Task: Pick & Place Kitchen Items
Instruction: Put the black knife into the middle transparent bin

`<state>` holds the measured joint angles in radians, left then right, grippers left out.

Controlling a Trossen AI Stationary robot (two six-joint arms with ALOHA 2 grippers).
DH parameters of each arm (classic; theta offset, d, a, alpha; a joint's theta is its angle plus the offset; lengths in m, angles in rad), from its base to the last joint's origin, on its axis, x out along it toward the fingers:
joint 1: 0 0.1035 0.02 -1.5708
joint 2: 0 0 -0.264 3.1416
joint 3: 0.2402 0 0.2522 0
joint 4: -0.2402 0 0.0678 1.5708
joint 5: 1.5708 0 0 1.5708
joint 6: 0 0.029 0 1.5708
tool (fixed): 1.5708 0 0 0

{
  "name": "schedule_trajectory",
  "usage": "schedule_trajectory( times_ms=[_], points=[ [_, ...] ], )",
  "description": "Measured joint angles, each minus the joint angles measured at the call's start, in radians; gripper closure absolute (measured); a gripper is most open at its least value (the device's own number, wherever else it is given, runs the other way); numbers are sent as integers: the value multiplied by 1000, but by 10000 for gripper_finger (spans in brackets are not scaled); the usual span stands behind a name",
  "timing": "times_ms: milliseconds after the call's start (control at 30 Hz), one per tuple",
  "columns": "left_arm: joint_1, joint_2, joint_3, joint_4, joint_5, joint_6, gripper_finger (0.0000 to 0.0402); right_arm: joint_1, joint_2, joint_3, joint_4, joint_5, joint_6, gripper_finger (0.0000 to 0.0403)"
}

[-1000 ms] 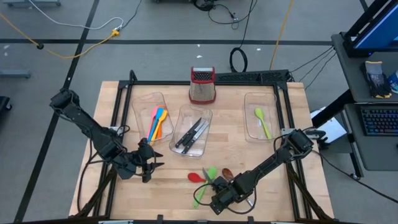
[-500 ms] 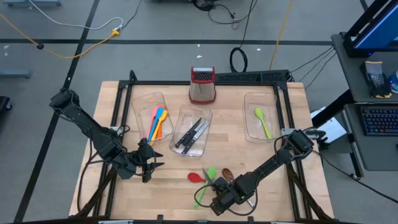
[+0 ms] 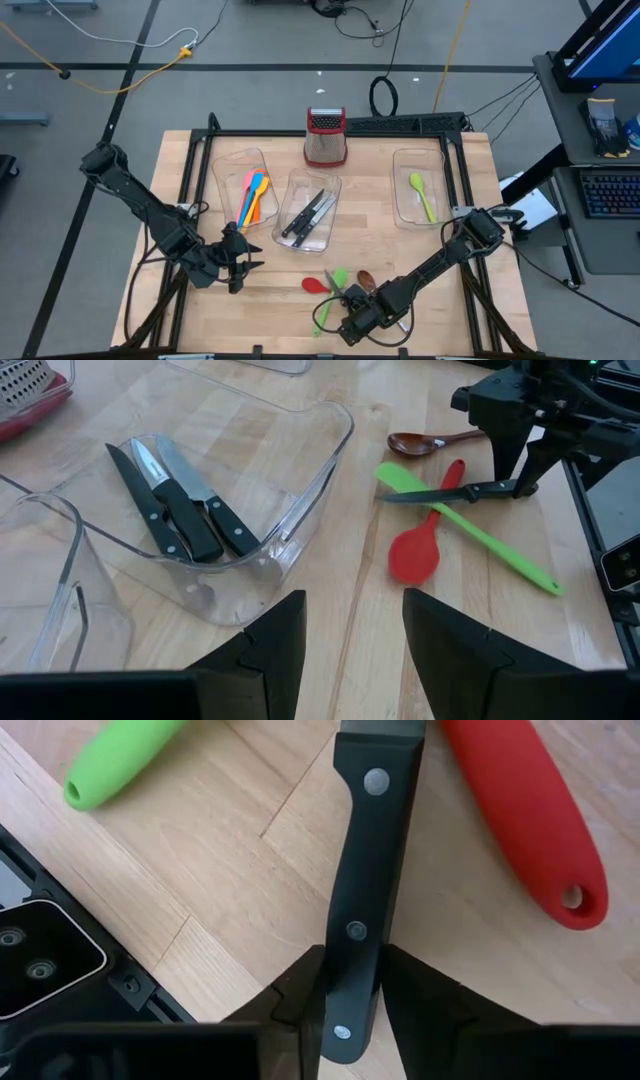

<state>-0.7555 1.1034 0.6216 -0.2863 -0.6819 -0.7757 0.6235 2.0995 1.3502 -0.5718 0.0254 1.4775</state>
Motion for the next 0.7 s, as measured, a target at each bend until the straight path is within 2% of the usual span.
schedule_trajectory(
  times_ms=[133, 367, 700],
  points=[
    [0, 0, 0, 0, 0, 0, 231, 0, 0, 0, -7, 0, -1, 311],
    [0, 0, 0, 0, 0, 1, 231, 0, 0, 0, -8, -2, -35, 338],
    [0, 0, 0, 0, 0, -4, 231, 0, -39, 0, -4, 10, -51, 338]
  ],
)
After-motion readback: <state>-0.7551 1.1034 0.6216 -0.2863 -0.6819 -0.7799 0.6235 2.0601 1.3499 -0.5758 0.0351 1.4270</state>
